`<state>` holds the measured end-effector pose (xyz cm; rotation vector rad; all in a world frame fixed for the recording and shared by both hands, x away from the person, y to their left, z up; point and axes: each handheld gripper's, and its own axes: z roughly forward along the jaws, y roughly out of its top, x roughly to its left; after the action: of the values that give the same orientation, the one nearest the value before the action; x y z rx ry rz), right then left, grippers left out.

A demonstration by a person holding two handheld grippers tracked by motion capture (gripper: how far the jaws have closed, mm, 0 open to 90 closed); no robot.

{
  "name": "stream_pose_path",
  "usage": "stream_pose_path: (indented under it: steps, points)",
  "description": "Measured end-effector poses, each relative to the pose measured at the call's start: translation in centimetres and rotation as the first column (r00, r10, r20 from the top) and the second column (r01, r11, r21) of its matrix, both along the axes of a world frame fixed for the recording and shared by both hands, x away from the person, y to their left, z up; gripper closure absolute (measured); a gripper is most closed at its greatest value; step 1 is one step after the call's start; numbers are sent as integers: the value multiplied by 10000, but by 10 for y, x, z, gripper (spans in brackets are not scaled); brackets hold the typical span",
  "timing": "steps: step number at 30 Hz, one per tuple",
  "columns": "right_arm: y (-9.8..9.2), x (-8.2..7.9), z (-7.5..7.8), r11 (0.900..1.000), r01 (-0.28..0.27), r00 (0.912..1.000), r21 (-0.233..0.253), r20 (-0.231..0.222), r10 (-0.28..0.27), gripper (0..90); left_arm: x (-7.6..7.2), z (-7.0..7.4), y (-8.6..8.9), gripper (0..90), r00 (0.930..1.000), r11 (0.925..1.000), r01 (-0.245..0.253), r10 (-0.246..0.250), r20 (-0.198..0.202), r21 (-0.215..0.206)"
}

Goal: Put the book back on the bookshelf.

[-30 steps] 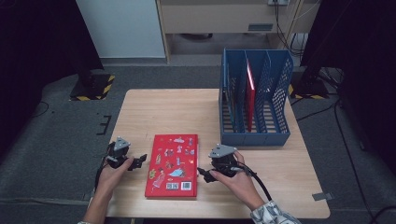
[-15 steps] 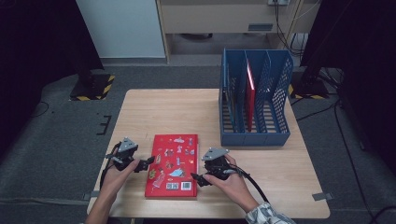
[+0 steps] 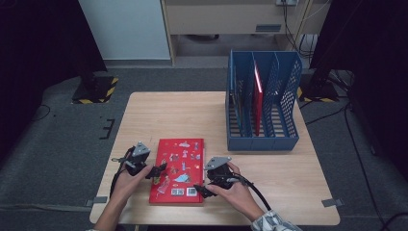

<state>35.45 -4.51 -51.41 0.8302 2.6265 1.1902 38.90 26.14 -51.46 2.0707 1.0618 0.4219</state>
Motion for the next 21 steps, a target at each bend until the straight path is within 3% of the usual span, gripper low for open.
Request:
stream_pose_path:
  steps: [5, 14, 21]
  points:
    - [3, -2, -3, 10000, -38, 9997, -30, -262, 37, 71, 4, 1, -6, 50, 9997, 9999, 142, -142, 184, -23]
    - [2, -5, -5, 9995, -288, 9988, 146, -399, 293, 68, 4, -1, -8, 44, 9998, 9995, 207, -207, -19, 250]
    - [0, -5, -8, 9993, -294, 9986, 236, -424, 303, 64, 3, -3, -7, 41, 9998, 9998, 152, -150, -98, 158]
